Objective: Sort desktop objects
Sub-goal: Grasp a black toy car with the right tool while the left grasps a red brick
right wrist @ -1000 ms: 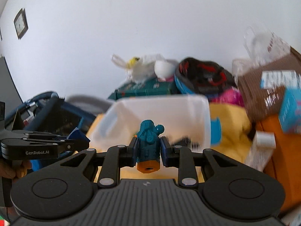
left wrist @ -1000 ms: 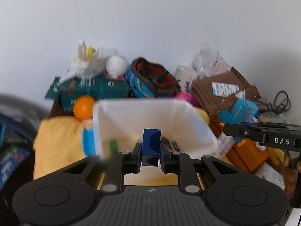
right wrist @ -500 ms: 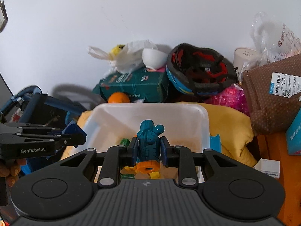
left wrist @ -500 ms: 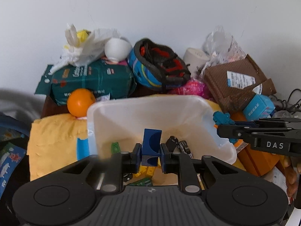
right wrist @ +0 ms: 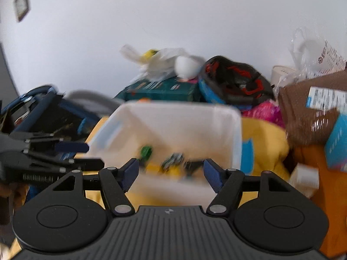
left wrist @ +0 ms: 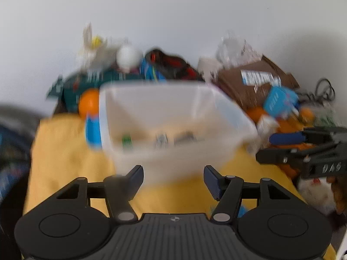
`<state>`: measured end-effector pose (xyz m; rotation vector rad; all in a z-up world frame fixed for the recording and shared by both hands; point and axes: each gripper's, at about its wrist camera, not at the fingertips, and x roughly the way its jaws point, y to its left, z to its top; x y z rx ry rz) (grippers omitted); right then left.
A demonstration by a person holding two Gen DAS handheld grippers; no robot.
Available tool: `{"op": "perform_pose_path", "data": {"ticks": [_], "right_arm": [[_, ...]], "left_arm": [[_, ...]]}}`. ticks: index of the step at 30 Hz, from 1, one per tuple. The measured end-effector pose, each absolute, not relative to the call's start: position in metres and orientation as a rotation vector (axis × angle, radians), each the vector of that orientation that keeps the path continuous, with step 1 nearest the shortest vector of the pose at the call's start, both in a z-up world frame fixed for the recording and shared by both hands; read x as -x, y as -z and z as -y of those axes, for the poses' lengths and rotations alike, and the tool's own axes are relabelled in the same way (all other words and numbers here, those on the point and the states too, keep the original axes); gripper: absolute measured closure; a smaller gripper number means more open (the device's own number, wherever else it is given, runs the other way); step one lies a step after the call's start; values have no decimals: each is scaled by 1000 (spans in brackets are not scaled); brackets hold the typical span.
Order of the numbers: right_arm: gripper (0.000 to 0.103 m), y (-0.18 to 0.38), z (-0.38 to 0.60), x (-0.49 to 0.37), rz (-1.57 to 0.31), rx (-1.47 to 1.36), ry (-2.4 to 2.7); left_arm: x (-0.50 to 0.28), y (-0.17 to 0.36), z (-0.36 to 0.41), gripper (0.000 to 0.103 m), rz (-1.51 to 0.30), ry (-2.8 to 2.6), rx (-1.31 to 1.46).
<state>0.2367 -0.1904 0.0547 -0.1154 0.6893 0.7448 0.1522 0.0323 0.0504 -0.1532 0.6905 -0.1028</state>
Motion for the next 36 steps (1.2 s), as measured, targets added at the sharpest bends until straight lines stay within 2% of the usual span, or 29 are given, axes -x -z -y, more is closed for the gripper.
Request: {"op": "perform_pose_path", "data": {"ticks": [3, 6, 10, 14, 17, 24, 25, 27, 28, 29, 36], "right_arm": [[33, -16, 207, -193, -725, 155, -724], [41, 31, 211, -157, -833, 193, -742], [43, 67, 193, -129, -874, 260, -757], [44, 79, 169, -134, -864, 281, -743], [68, 91, 162, -143, -919, 310, -756], [69, 74, 210, -140, -917, 198, -707], [69, 75, 216, -139, -926, 193, -695], [69, 77, 230, -136, -946, 190, -671], [69, 77, 236, -135, -955, 183, -657], [69, 78, 242, -134, -962, 172, -643], [69, 71, 257, -130, -953, 108, -626]], "left_arm": [[-119, -12, -15, 38, -746, 112, 141], [-98, 18, -8, 38, -806, 88, 164], [-89, 34, -8, 38, -859, 65, 158], [-90, 31, -4, 38, -829, 92, 105], [-101, 30, 7, 38, -815, 127, 68], [-134, 39, 40, 38, -817, 194, -32], [-137, 41, 44, 41, -827, 199, -45], [-142, 45, 49, 56, -841, 212, -79], [-144, 47, 51, 69, -854, 216, -96], [-145, 48, 51, 78, -863, 220, -99], [-129, 29, 48, 78, -818, 260, -62]]}}
